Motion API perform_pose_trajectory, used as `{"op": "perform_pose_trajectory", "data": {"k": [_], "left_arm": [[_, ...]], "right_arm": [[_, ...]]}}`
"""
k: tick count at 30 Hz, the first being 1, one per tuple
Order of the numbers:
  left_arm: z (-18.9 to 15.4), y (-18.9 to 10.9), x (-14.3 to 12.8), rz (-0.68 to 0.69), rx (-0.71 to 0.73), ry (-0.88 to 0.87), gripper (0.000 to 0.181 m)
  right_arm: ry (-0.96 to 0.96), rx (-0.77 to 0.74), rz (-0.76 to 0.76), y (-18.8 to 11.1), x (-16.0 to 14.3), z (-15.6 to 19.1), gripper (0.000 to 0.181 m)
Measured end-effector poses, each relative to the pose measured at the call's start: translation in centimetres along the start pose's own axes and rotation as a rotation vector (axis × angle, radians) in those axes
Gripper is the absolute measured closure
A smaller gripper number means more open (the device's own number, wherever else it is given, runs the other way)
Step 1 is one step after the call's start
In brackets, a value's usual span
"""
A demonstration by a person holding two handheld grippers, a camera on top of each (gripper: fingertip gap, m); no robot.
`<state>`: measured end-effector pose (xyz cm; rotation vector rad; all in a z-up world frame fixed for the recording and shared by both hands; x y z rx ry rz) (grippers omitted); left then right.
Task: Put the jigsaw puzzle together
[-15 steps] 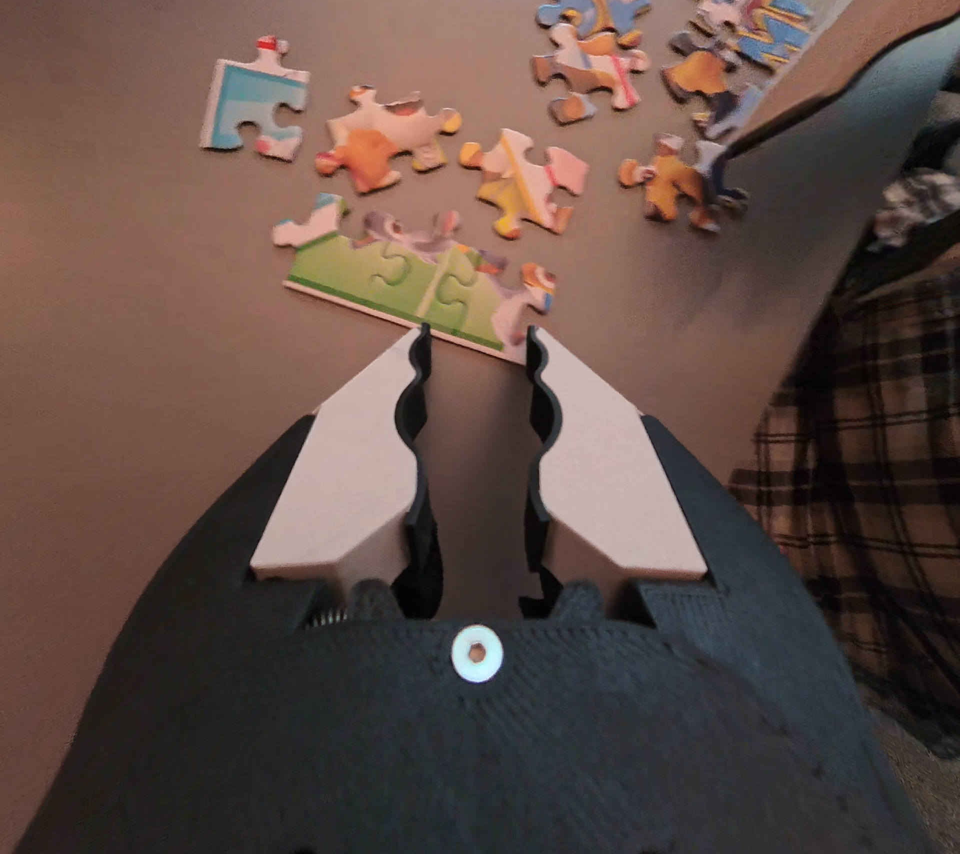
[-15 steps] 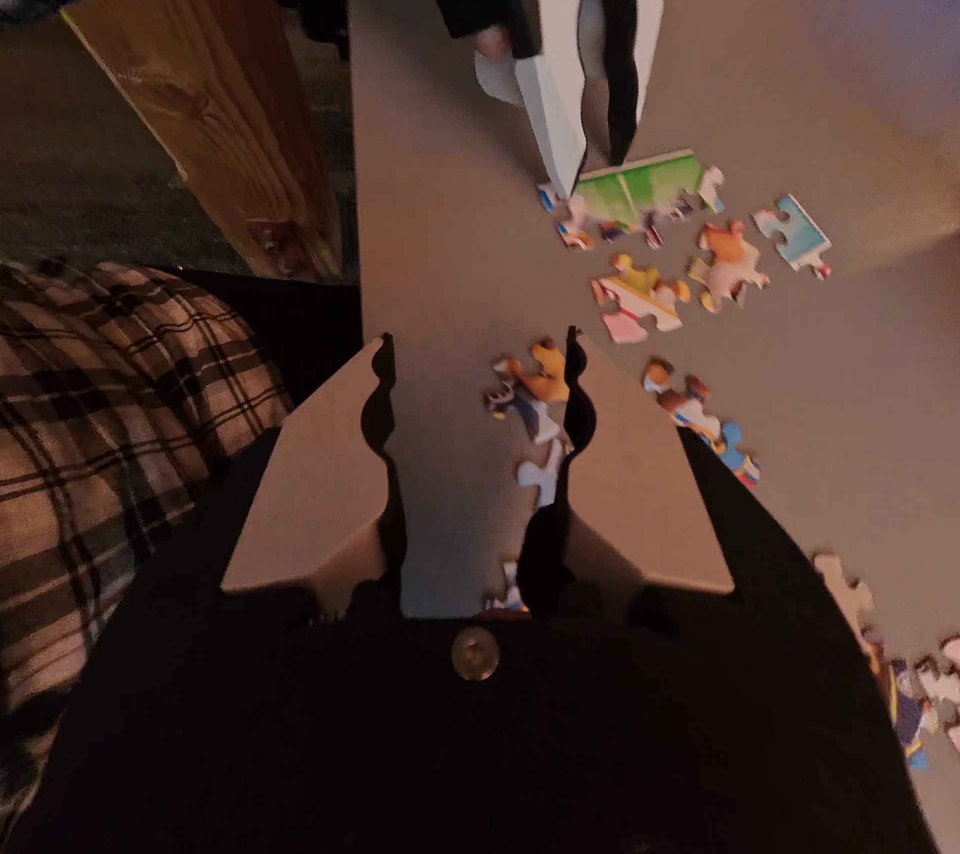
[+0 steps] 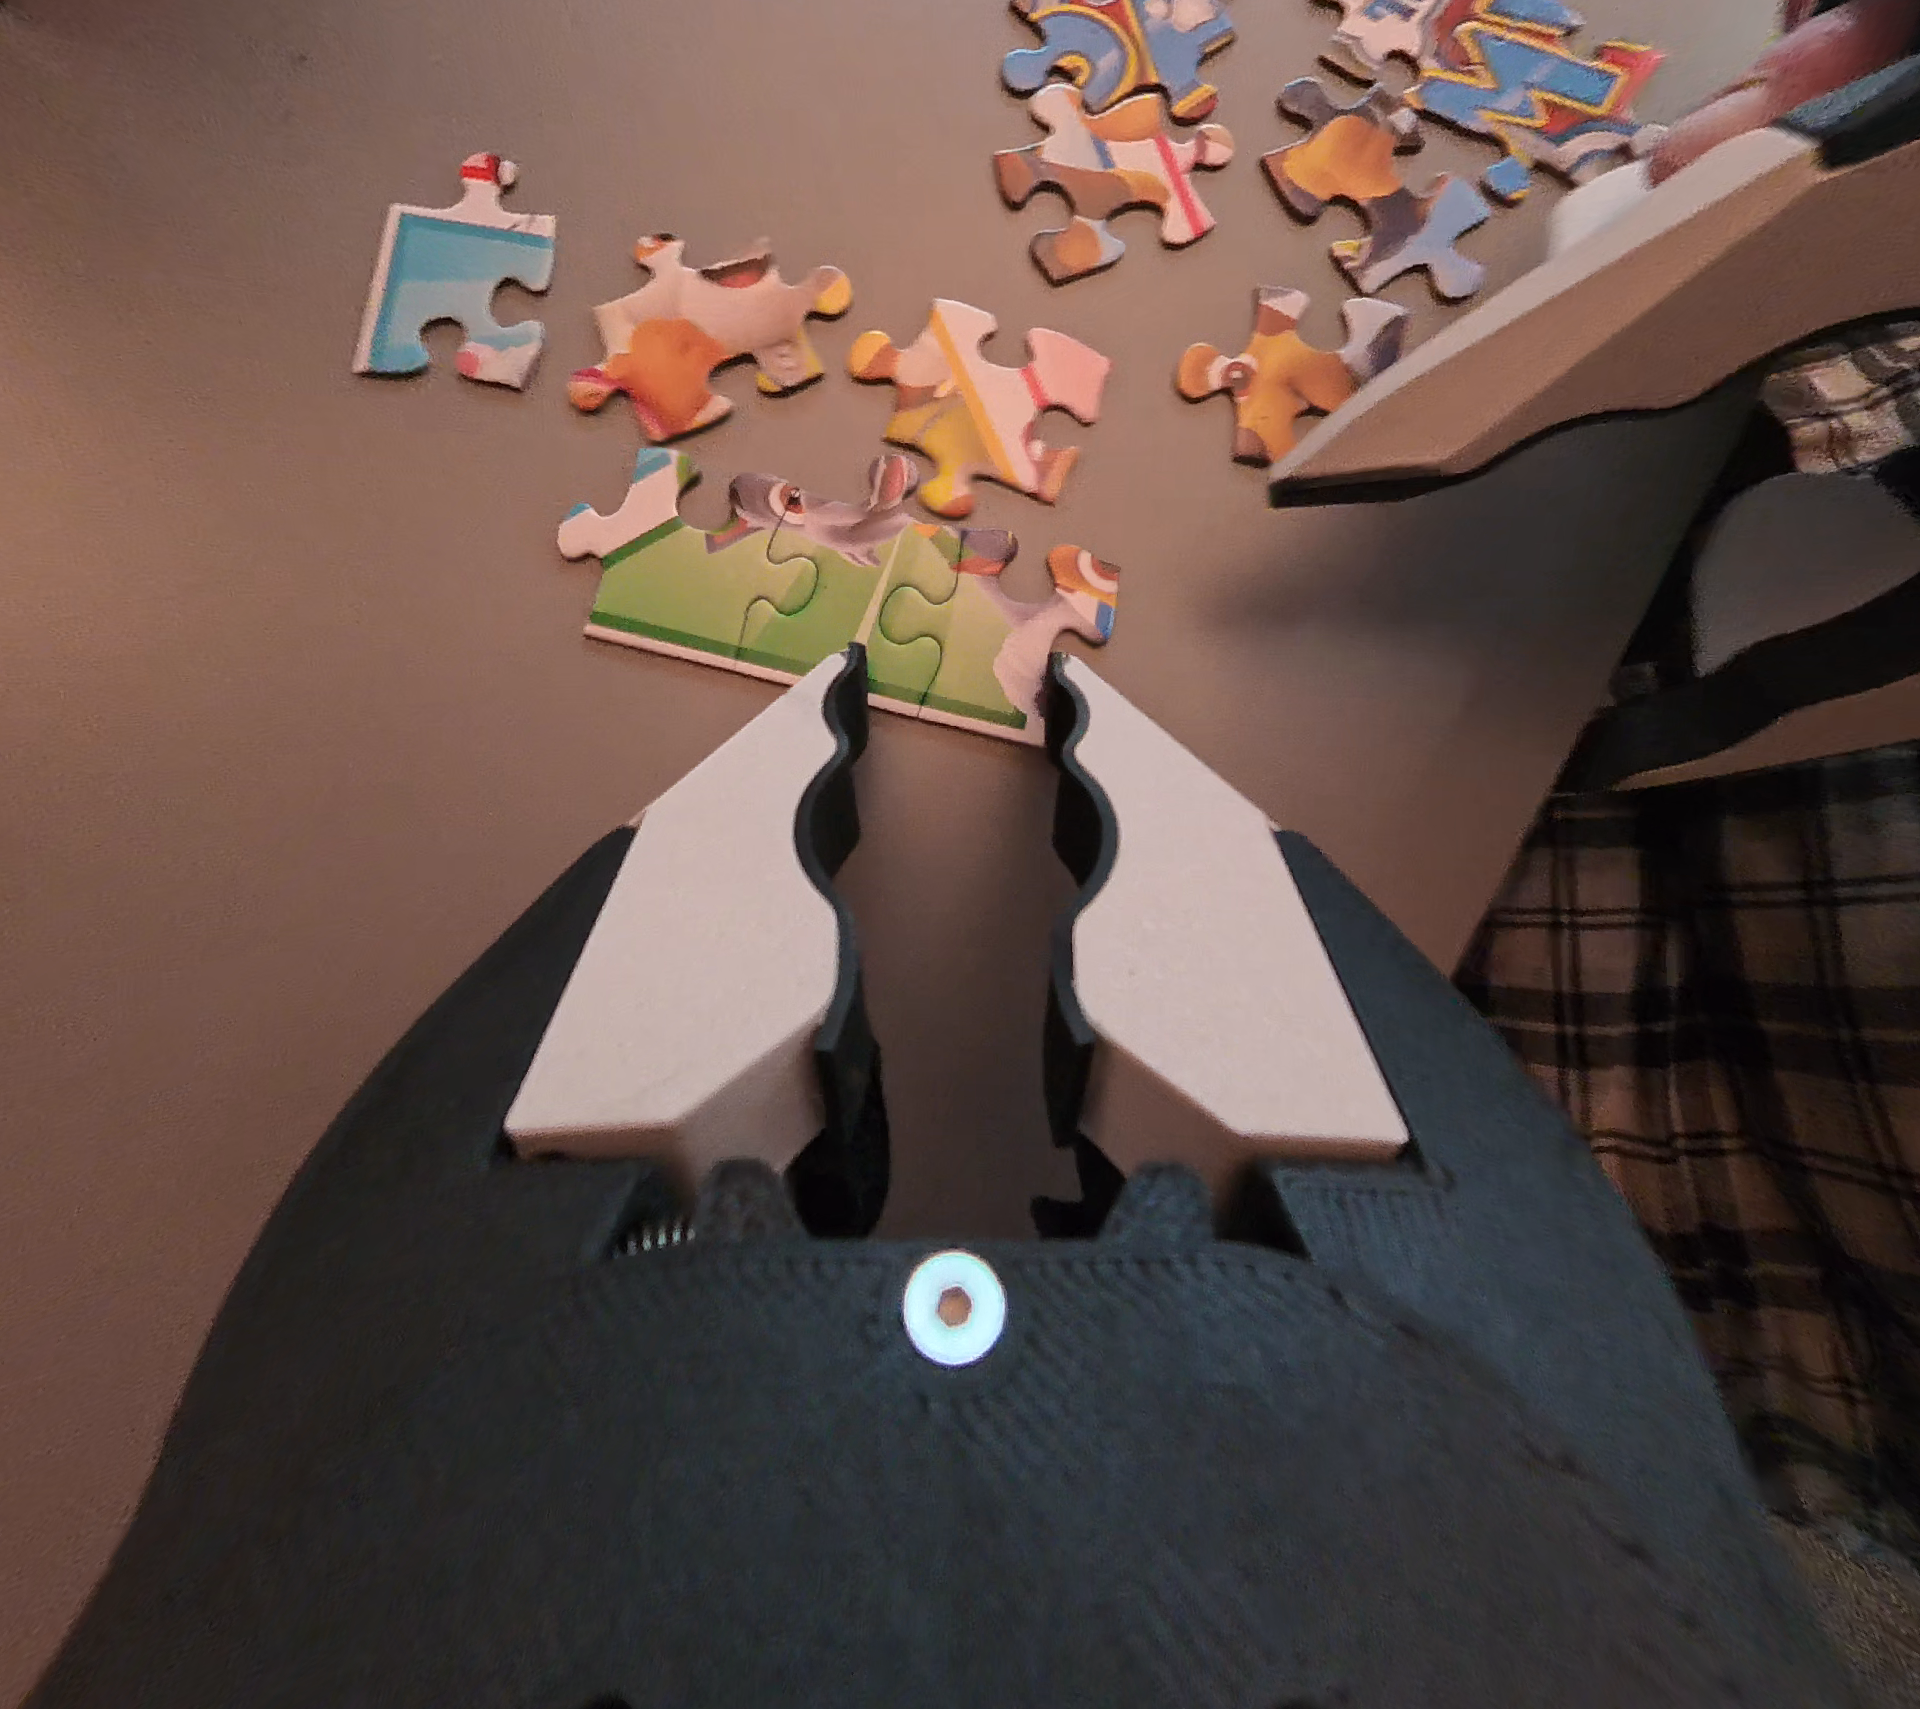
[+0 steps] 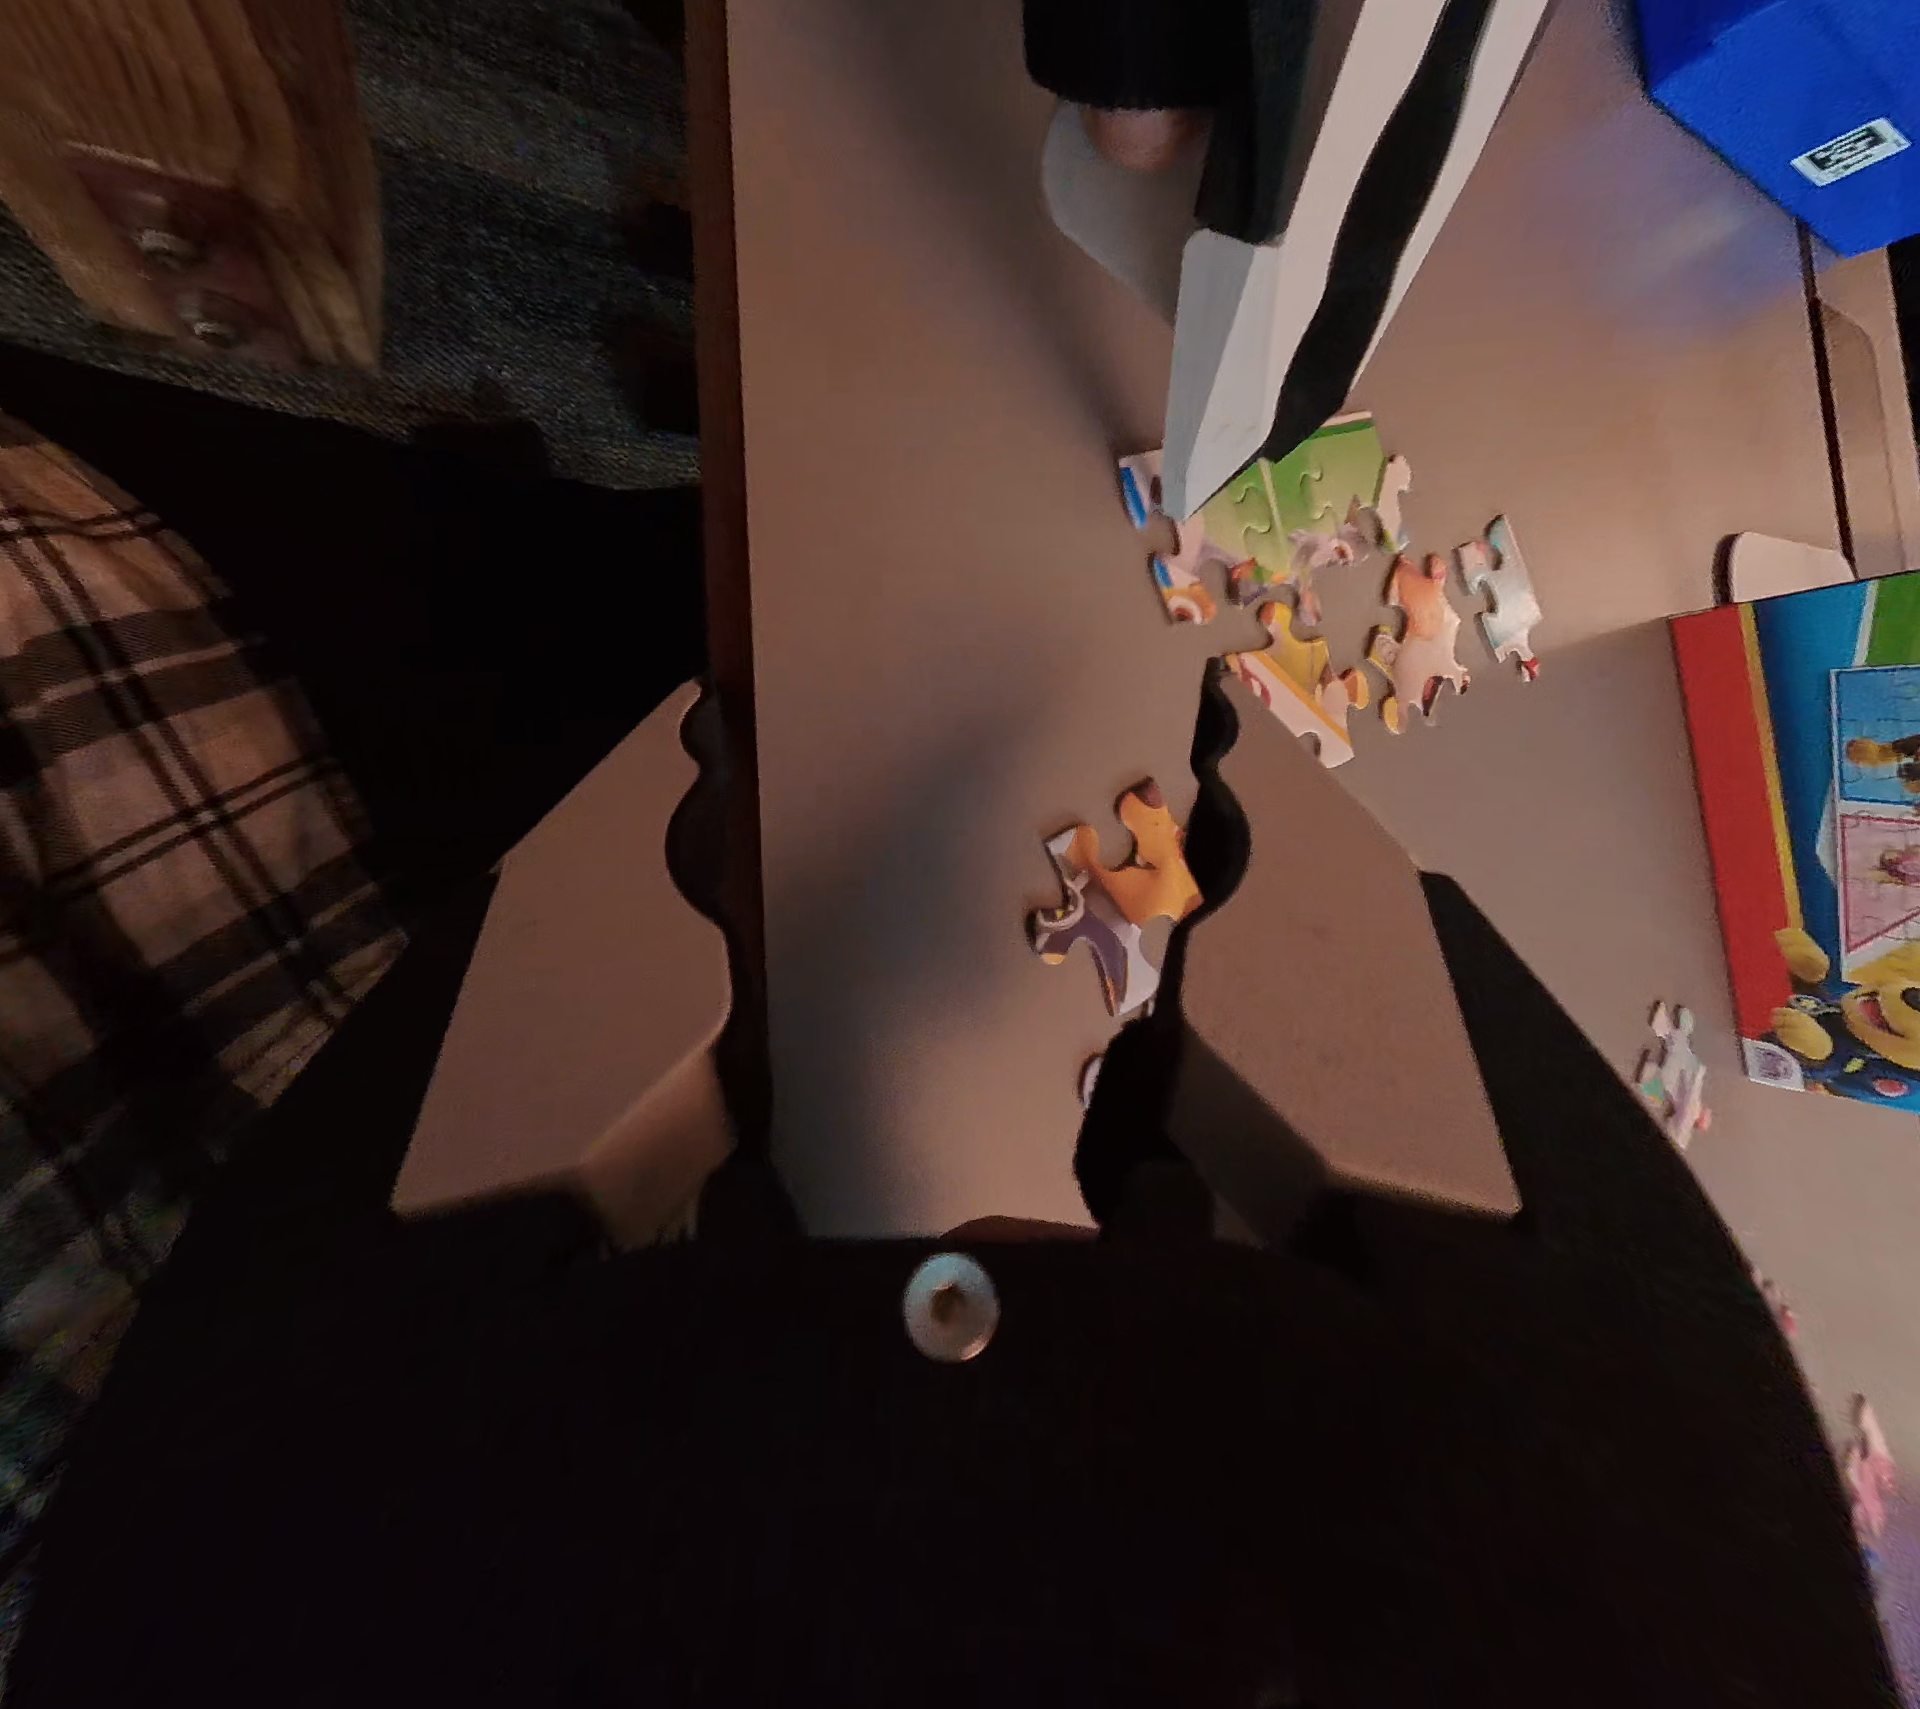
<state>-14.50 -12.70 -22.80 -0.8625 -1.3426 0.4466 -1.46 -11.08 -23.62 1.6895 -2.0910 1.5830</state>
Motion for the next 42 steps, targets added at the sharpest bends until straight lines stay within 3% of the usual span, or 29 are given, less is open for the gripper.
{"op": "perform_pose_trajectory", "data": {"k": [8,18,22,27,34,37,42], "left_arm": [[-4.2,-0.1,-0.3,-0.022,0.014,-0.010,0.150],[-8.4,-0.5,-0.8,-0.067,-0.071,0.024,0.155],[-8.0,-0.9,-1.7,-0.076,0.022,0.102,0.126],[-9.1,-1.2,-2.3,-0.076,0.061,0.254,0.106],[-10.3,-1.3,-3.3,-0.094,0.160,0.407,0.117],[-10.7,-1.0,-3.7,-0.107,0.228,0.452,0.126],[-11.4,-0.1,-3.9,-0.140,0.350,0.501,0.139]], "right_arm": [[-0.065,-0.018,0.042,0.9,-0.1,1.3,0.092],[-0.219,-0.133,0.071,0.8,-0.6,3.1,0.116],[-0.263,-0.171,0.050,0.3,-0.6,3.7,0.124],[-0.294,-0.201,0.011,-0.5,-0.8,4.4,0.133],[-0.352,-0.264,-0.031,-1.3,-0.9,5.5,0.143],[-0.358,-0.283,-0.084,-2.1,-0.7,5.7,0.163],[-0.365,-0.307,-0.097,-2.4,-0.9,6.0,0.165]]}}
Point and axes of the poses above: each gripper's, where its closed fingertips meet, y out along the fingers, x out of its top, z = x × y across the jaws, the point moved 6 cm from there along -y, back along the fingers, and after that the axes turned 1 degree about y, right-handed, at the moved point
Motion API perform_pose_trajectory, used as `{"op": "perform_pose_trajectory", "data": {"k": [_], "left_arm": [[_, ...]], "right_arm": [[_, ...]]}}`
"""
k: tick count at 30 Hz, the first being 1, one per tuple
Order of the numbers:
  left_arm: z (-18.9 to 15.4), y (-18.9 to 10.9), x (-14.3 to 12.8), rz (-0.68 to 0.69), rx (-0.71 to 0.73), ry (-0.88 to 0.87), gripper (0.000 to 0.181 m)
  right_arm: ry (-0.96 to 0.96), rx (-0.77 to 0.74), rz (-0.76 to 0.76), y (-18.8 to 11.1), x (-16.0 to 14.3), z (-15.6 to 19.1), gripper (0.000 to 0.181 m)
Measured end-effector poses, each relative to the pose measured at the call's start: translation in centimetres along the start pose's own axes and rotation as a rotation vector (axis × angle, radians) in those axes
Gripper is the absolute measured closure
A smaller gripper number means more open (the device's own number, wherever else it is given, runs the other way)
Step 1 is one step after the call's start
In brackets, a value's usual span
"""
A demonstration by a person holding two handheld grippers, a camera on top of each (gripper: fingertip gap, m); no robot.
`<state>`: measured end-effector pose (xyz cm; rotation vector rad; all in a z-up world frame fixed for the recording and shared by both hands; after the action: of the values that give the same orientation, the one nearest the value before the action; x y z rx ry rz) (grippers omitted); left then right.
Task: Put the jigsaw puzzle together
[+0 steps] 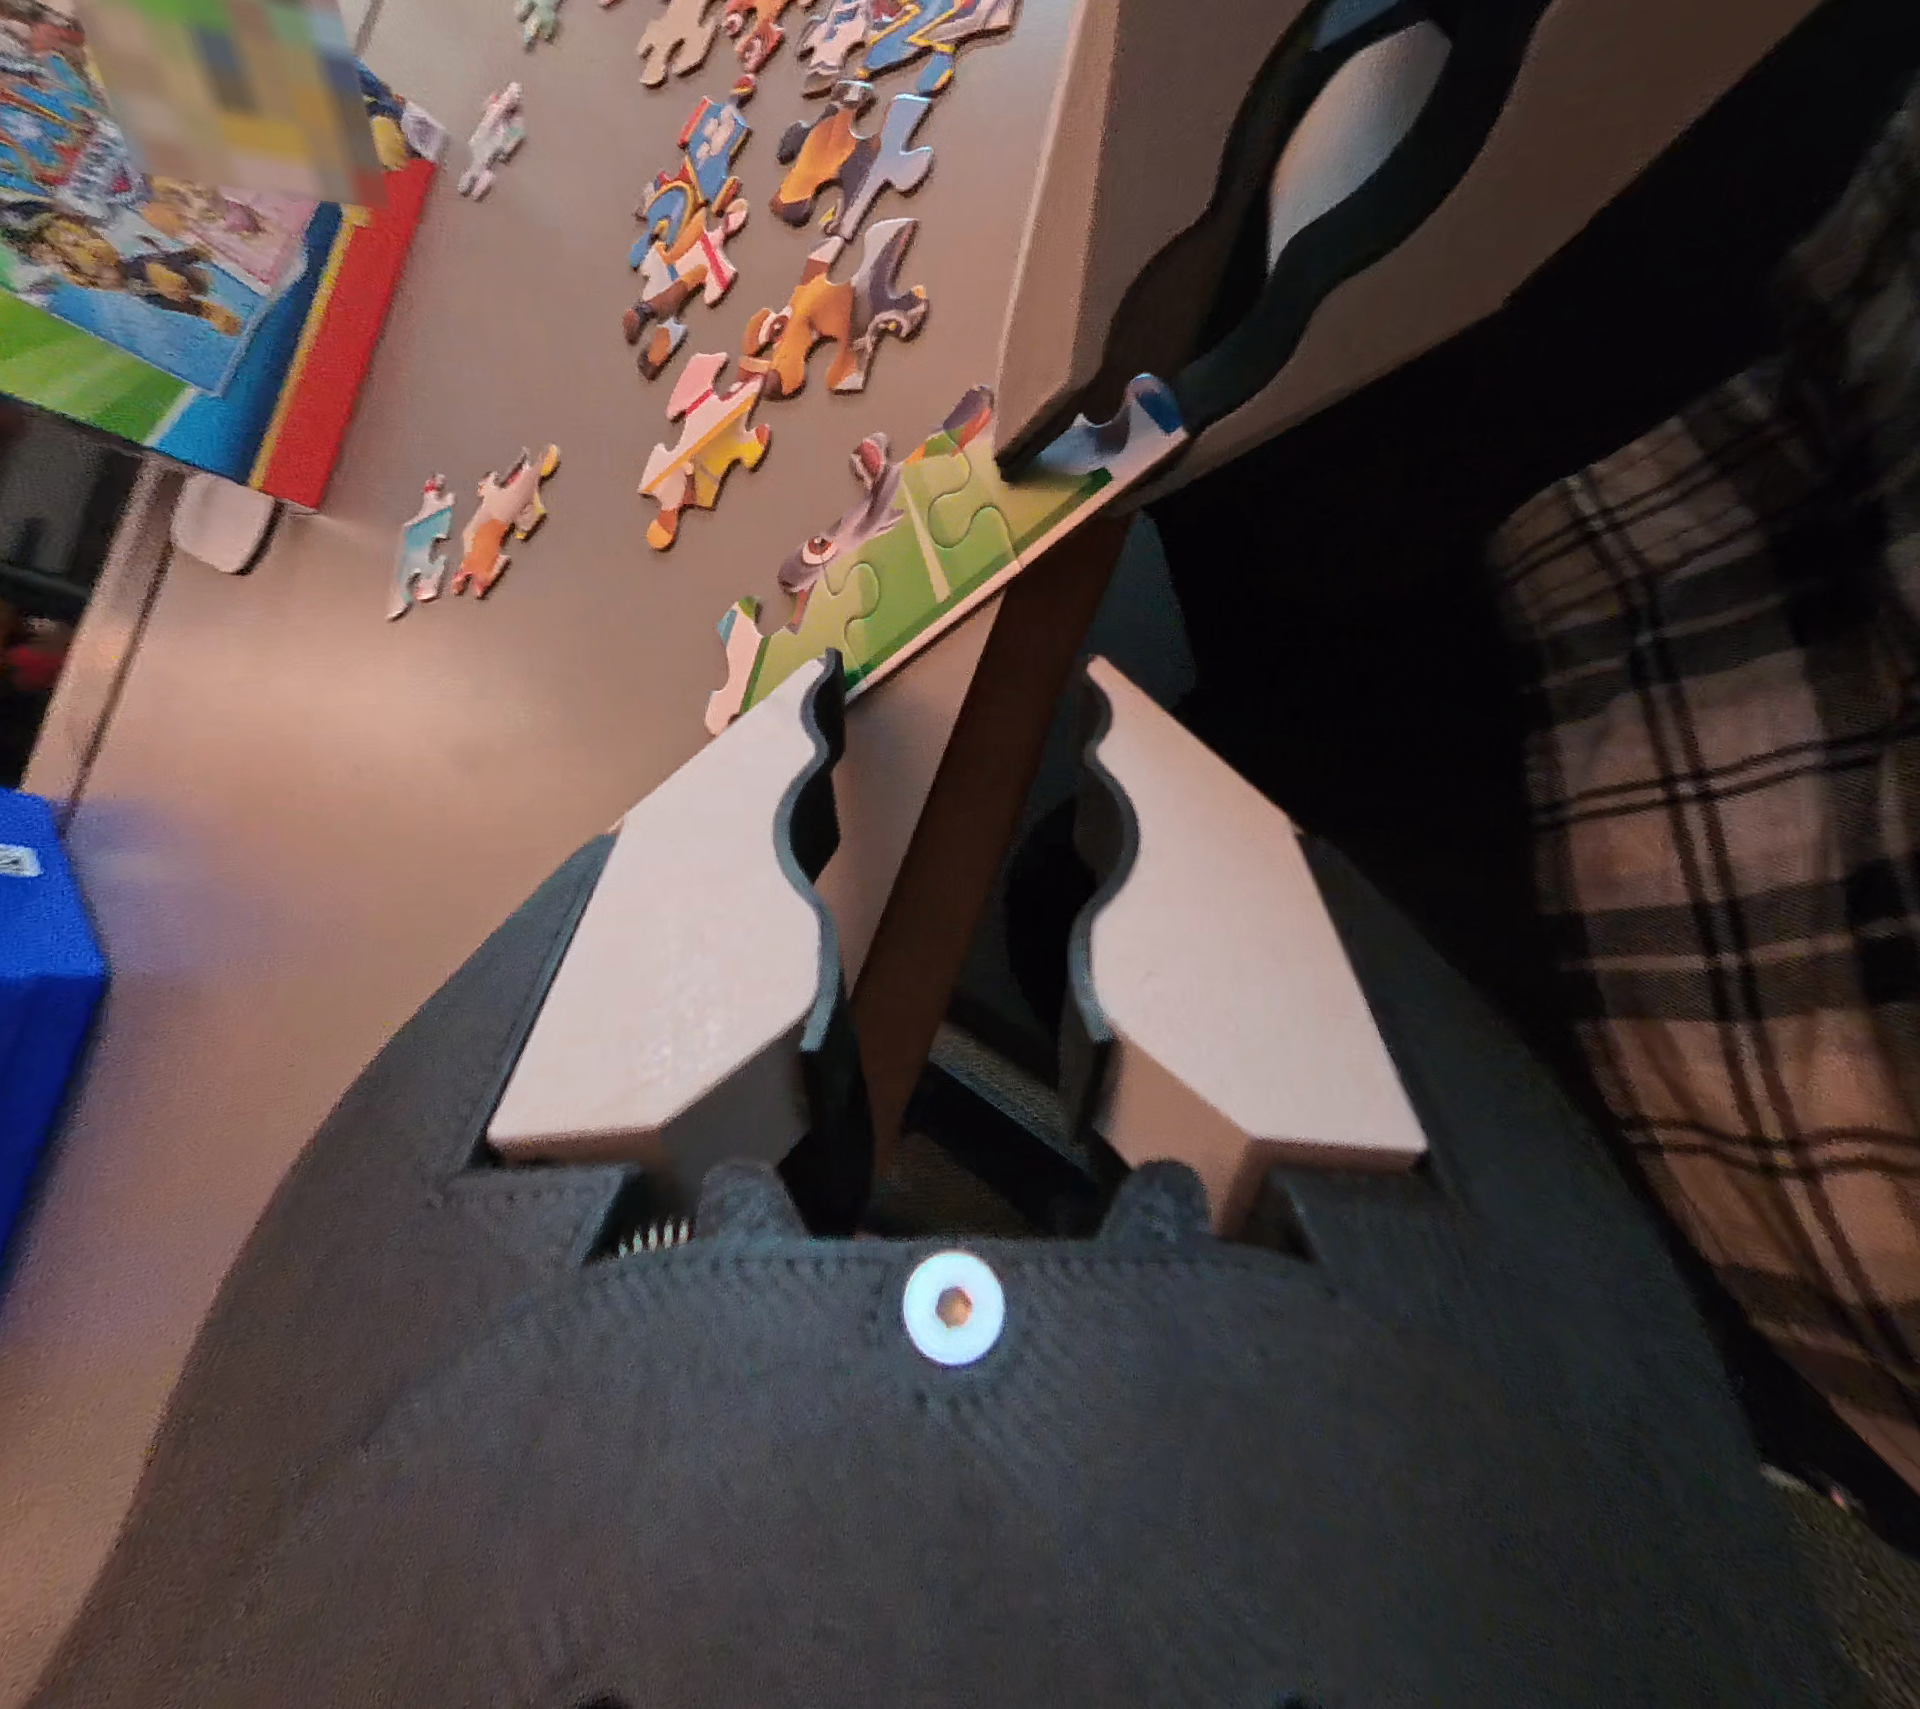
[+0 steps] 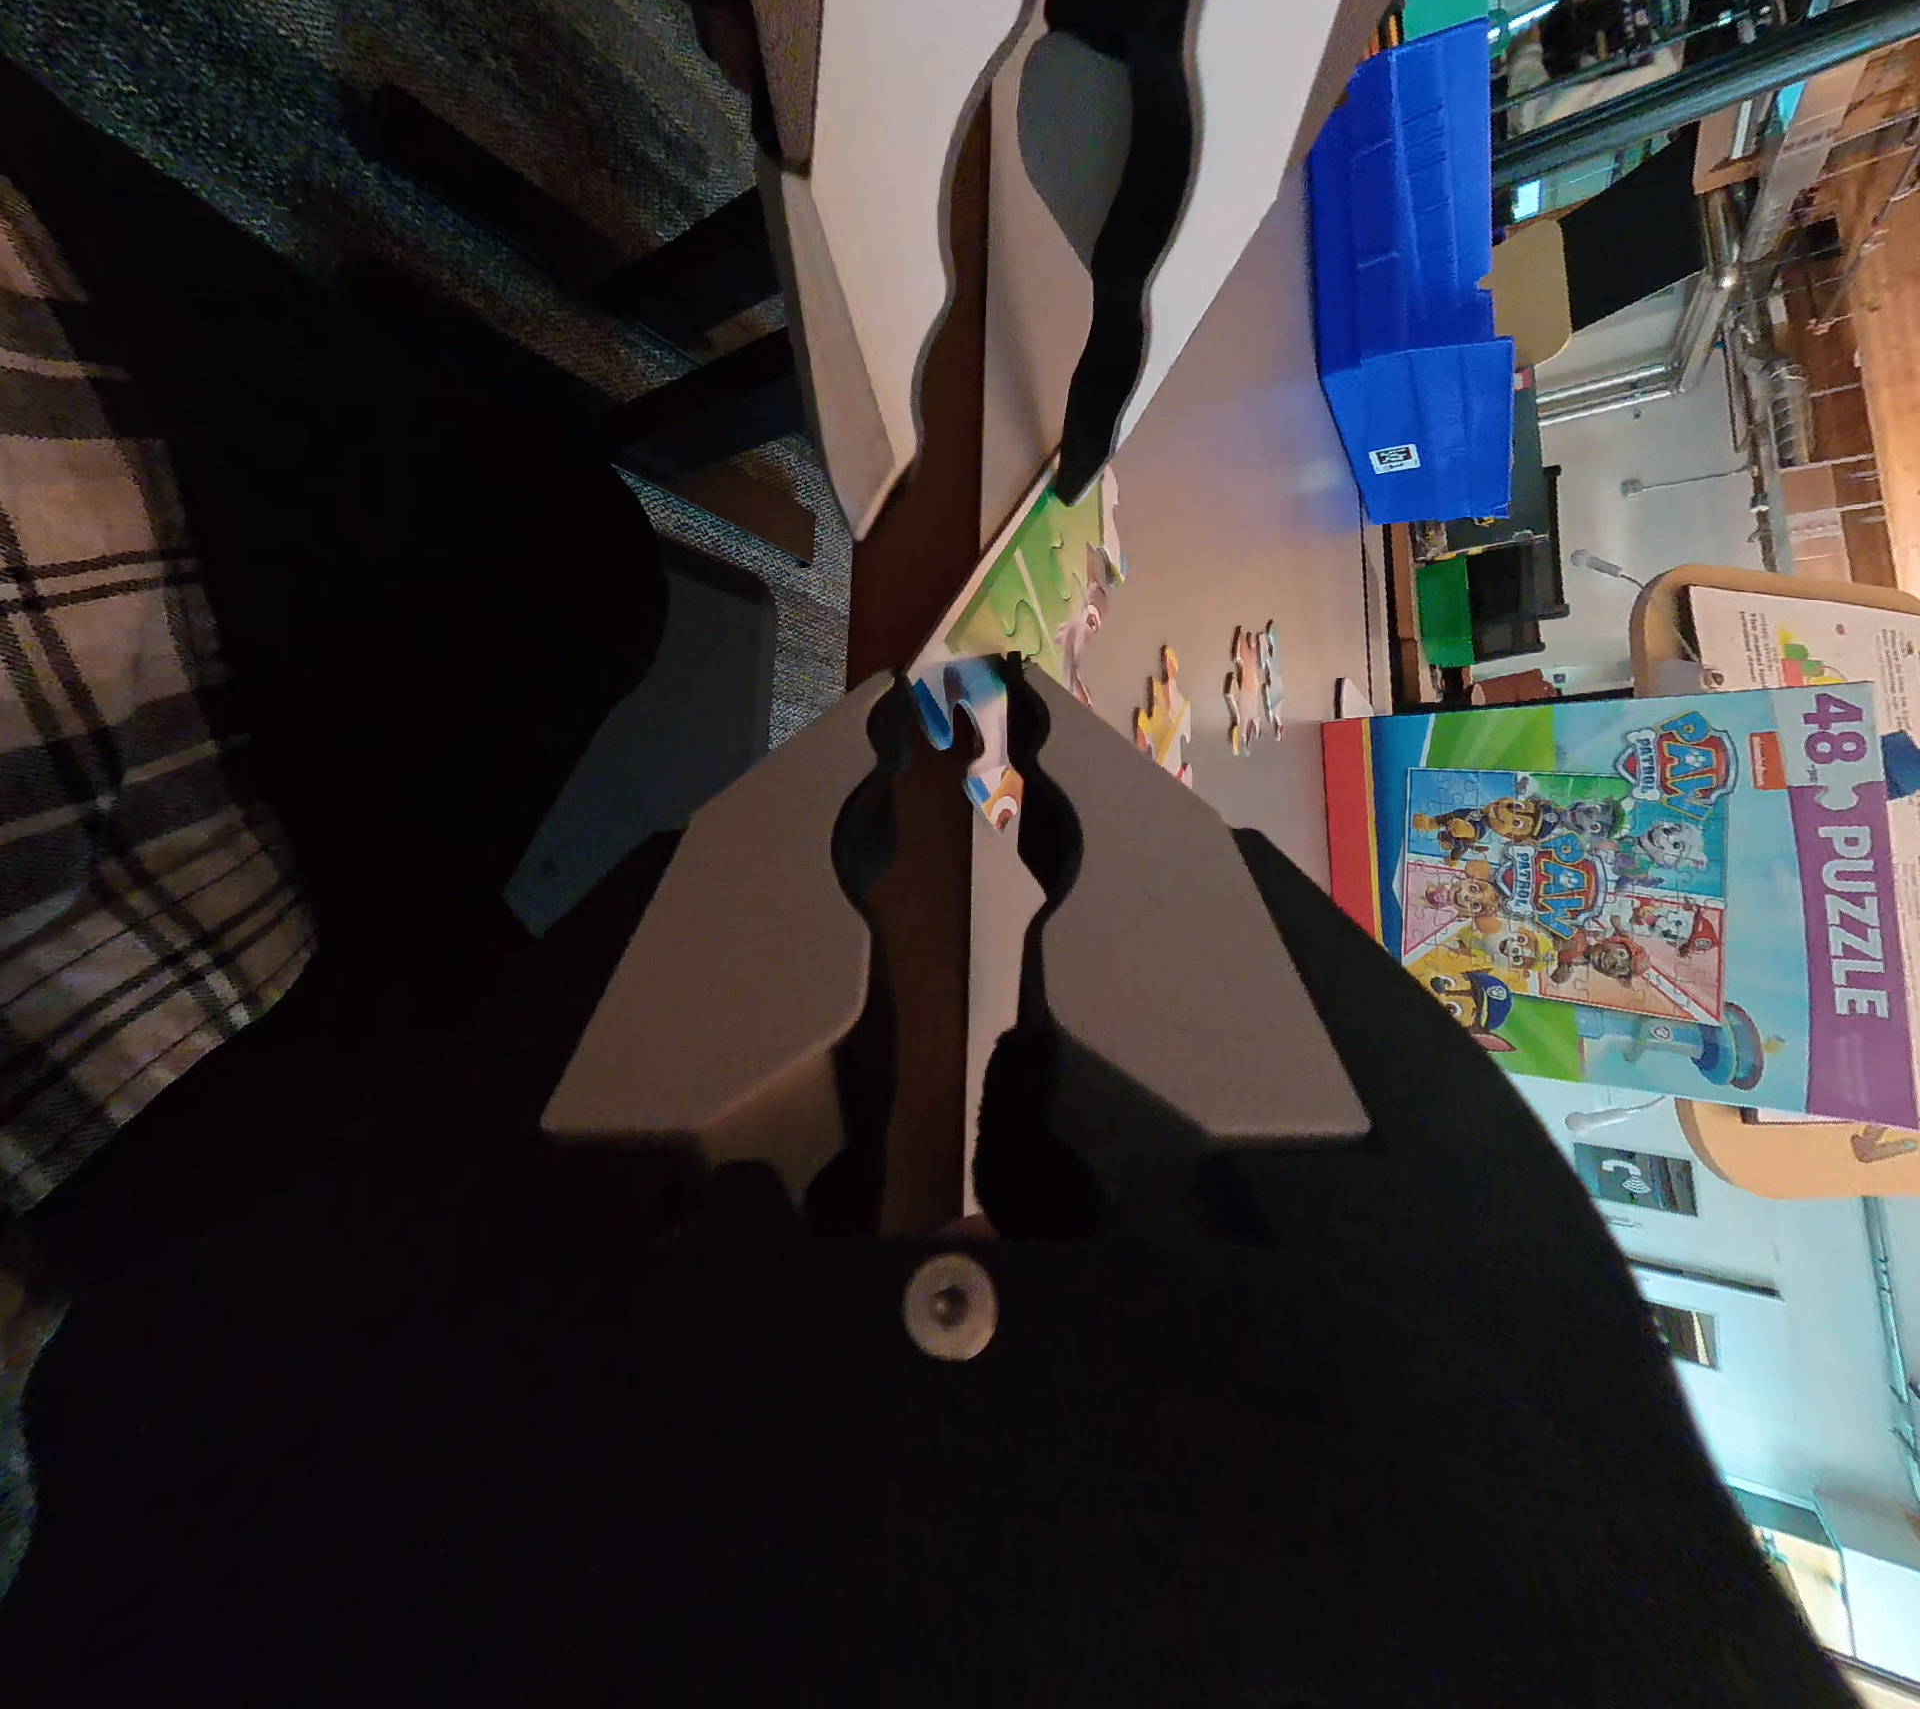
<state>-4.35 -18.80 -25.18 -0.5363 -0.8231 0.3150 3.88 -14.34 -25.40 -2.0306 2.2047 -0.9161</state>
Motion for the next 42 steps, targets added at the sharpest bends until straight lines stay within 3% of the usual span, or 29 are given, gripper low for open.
{"op": "perform_pose_trajectory", "data": {"k": [9,19,32,37,42], "left_arm": [[-0.7,-0.3,0.4,-0.055,0.098,0.046,0.158],[-0.8,0.3,0.3,-0.051,0.111,0.036,0.149],[-1.3,0.0,1.3,-0.080,0.095,0.050,0.164],[-1.3,0.8,1.3,-0.028,0.072,0.053,0.142],[-1.3,1.0,1.7,-0.026,0.095,0.088,0.153]], "right_arm": [[-0.012,-0.053,-0.035,-0.8,0.1,0.0,0.173],[-0.022,-0.096,-0.070,-1.6,-0.1,-0.4,0.181],[-0.071,-0.068,-0.086,-2.1,-0.9,-0.3,0.180],[-0.074,-0.050,-0.114,-2.4,-1.1,-0.2,0.180],[-0.072,-0.038,-0.130,-2.7,-1.3,-0.4,0.180]]}}
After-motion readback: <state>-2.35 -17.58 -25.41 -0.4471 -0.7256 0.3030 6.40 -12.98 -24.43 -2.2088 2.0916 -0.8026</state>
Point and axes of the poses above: each gripper's, where its closed fingertips meet, y out along the fingers, x out of its top, z = x × y across the jaws, the point moved 6 cm from there along -y, back along the fingers, and after that the axes turned 1 degree about y, right-handed, at the moved point
